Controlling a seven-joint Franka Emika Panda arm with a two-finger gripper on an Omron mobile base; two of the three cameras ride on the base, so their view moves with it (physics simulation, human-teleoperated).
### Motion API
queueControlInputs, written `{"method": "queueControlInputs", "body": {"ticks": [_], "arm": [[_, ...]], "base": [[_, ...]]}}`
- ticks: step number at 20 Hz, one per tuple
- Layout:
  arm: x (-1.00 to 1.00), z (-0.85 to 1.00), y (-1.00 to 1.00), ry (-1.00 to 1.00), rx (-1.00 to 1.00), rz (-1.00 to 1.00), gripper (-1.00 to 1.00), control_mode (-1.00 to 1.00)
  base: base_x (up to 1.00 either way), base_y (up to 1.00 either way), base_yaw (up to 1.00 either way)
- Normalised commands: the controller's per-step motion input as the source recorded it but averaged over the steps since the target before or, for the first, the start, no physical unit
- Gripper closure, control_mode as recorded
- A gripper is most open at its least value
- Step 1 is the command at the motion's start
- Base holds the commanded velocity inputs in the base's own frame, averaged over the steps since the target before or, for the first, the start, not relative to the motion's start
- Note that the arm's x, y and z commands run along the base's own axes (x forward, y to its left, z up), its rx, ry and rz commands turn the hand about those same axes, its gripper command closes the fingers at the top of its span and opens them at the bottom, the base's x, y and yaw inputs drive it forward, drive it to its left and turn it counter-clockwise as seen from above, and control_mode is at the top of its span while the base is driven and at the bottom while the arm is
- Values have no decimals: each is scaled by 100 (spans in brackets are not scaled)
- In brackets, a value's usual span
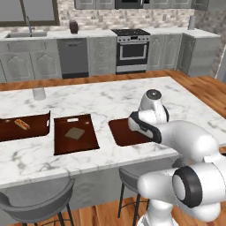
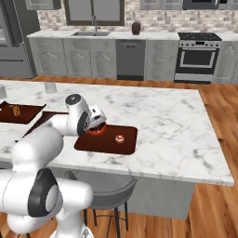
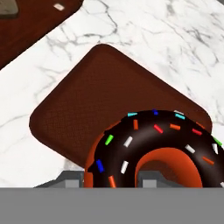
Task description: Take the donut and cupcake from the fridge and place them on the empty tray on the dining counter.
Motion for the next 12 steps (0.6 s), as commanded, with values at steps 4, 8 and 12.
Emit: {"method": "queueControlInputs", "body": {"ticks": [4, 8, 12], "arm": [[35, -37, 13, 8, 0, 0, 100, -100], [46, -39, 1, 5, 0, 0, 100, -100], [47, -51, 0, 6, 0, 0, 100, -100]], "base": [[0, 0, 0], [0, 0, 0], [0, 0, 0]]}}
